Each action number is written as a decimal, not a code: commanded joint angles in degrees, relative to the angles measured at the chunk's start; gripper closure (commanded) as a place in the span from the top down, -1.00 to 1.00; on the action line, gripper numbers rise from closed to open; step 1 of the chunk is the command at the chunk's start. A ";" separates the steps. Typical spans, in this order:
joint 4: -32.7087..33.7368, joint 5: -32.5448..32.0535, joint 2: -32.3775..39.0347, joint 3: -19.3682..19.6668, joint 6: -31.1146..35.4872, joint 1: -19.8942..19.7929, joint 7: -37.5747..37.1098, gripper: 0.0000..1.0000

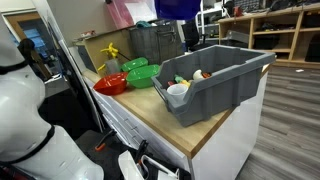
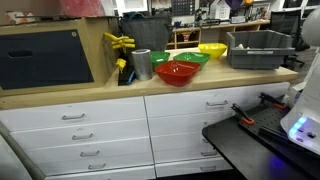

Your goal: Transfer the things from the blue bowl to the grey tub

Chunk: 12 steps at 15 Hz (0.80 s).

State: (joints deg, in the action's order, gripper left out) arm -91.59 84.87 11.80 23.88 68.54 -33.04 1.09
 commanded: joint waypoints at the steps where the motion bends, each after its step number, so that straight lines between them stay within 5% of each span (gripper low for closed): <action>1: 5.18 -7.08 0.45 0.38 -1.41 0.76 -2.03 -0.98; 12: 13.02 -28.91 -0.95 -5.45 0.98 11.09 -1.14 -0.98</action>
State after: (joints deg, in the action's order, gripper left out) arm -79.87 60.73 11.33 20.25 68.66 -24.87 0.80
